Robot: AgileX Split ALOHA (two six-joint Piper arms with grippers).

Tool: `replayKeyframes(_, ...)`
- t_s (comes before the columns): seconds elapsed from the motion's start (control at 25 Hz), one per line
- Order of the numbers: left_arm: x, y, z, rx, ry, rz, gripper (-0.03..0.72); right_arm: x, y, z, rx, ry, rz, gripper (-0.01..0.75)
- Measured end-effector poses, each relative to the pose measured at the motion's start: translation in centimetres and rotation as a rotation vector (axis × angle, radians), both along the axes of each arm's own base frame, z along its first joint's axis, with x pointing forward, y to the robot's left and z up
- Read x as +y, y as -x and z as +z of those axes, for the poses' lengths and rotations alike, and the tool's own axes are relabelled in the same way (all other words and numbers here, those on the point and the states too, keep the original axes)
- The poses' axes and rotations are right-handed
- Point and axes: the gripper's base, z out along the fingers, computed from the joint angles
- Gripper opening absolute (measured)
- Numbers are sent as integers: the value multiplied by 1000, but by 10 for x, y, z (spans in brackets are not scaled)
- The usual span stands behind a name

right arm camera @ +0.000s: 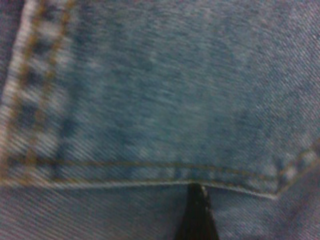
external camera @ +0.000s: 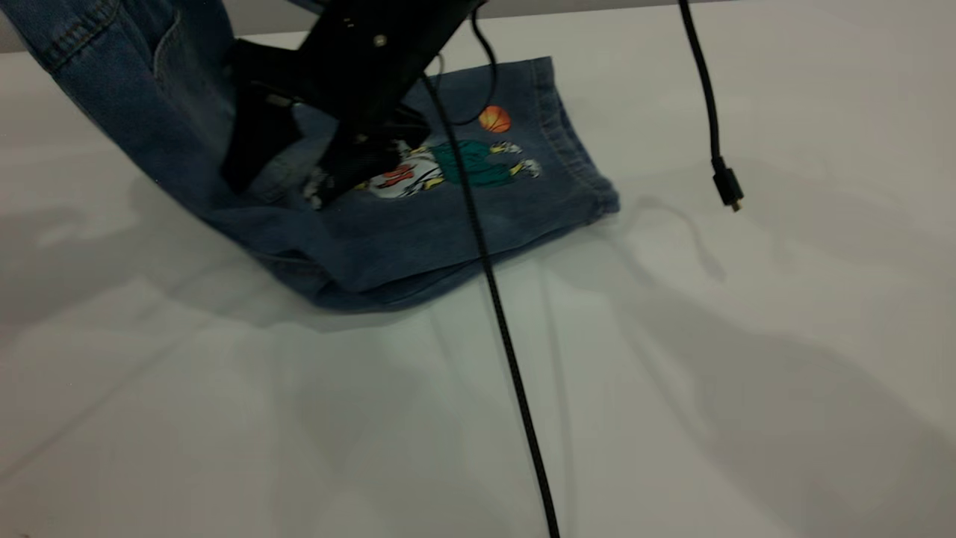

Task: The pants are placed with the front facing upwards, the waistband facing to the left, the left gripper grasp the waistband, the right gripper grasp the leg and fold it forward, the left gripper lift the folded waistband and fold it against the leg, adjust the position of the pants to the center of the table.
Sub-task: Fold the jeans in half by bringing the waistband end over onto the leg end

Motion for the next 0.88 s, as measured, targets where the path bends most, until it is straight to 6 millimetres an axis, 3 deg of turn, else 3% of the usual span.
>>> replayKeyframes(0.2,-15,1,6,-16,8,-45,136,24,22,1,-20,-12,54,479)
replayKeyframes(0.36,-23,6,10,-23,-1,-90,136,27,25,0,-22,-6,69,479)
replayKeyframes(0.64,-23,7,11,-24,-10,-91,135,-6,-2,19,-10,-16,30,479)
replayKeyframes(0.88,-30,6,10,-23,-11,-109,135,-40,-32,56,-93,-43,-23,479)
